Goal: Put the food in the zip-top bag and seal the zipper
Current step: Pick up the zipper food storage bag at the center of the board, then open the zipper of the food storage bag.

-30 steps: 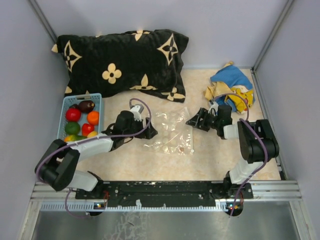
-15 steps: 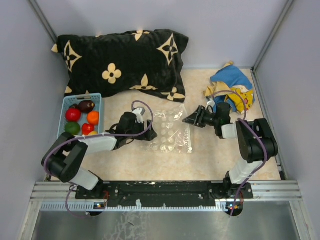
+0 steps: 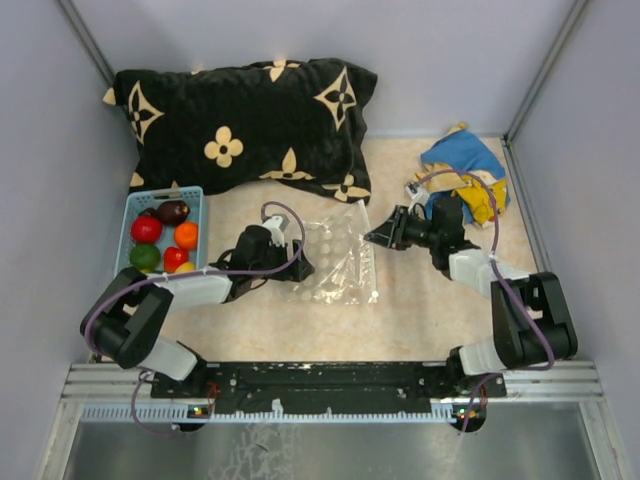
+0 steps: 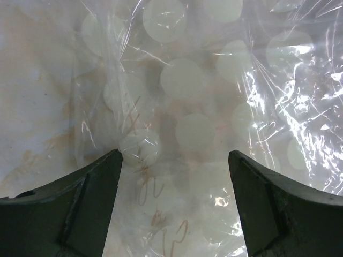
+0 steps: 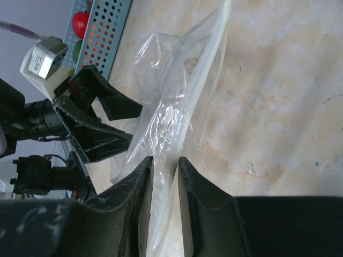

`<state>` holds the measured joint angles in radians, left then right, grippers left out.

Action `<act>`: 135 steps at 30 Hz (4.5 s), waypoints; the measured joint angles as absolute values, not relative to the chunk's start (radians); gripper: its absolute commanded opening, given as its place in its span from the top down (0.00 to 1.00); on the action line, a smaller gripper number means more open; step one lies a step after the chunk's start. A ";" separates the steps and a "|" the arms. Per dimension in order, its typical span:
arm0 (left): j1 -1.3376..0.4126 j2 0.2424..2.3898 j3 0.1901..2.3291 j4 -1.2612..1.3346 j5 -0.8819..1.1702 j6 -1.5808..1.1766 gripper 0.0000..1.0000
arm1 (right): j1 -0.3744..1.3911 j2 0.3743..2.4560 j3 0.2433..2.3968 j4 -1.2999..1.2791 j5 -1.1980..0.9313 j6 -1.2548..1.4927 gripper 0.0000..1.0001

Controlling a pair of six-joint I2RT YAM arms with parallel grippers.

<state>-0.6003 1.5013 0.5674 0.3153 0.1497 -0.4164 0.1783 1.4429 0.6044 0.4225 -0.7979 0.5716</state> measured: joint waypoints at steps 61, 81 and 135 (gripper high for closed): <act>-0.588 0.973 0.483 0.498 0.064 -0.838 0.21 | 1.019 1.454 1.193 -0.285 0.266 -0.096 1.00; -0.588 0.966 0.450 0.492 0.030 -0.818 0.46 | 1.031 1.519 1.192 -0.217 0.205 -0.029 0.97; -0.588 0.932 0.650 0.146 0.062 -0.559 1.00 | 1.065 1.346 1.048 -0.141 0.423 -0.018 0.30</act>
<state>-0.5884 0.9318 0.6502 0.1455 0.0616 -0.5594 1.0649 1.3464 1.0477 -0.1413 0.4229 -0.0181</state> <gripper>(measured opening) 0.012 0.711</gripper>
